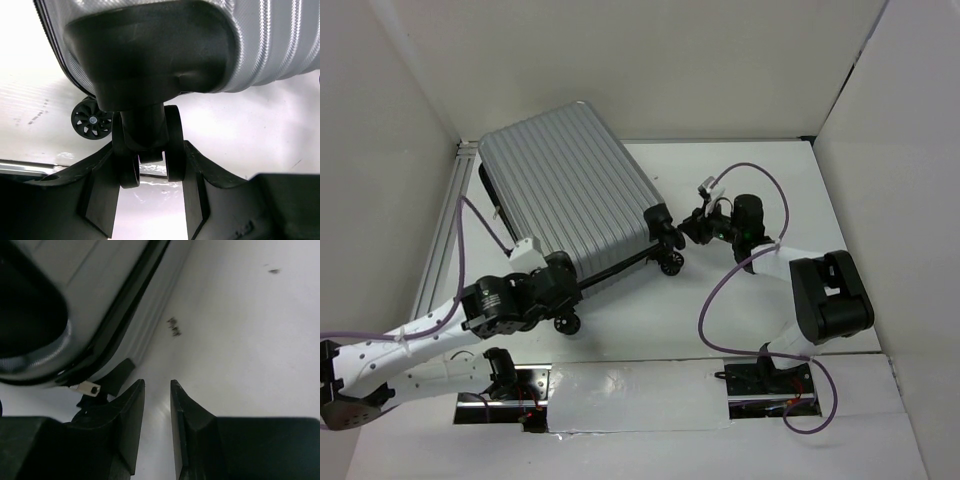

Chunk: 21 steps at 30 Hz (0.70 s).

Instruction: Pack the luggage

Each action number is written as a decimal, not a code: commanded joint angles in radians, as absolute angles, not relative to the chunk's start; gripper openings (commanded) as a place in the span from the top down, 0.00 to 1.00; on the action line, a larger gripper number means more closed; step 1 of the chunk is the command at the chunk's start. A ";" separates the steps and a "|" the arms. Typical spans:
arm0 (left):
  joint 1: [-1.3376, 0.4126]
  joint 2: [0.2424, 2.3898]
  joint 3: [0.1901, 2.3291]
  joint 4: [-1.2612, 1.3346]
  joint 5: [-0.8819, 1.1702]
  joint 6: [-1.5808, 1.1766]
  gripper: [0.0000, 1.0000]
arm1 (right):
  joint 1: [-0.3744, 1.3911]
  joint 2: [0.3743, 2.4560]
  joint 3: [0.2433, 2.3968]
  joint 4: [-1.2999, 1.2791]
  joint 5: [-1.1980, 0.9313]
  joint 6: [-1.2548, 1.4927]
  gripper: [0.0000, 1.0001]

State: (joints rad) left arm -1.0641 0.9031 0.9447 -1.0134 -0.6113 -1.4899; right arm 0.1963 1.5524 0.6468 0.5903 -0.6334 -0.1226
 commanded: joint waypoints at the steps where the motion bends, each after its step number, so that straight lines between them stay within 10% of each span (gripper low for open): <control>1: -1.025 0.824 0.943 -1.020 -0.667 -1.364 1.00 | 0.206 1.549 0.707 0.442 -0.784 -0.277 0.65; 21: -0.974 0.787 0.933 -1.048 -0.667 -1.416 1.00 | 0.434 1.419 0.590 0.600 -0.552 -0.187 0.46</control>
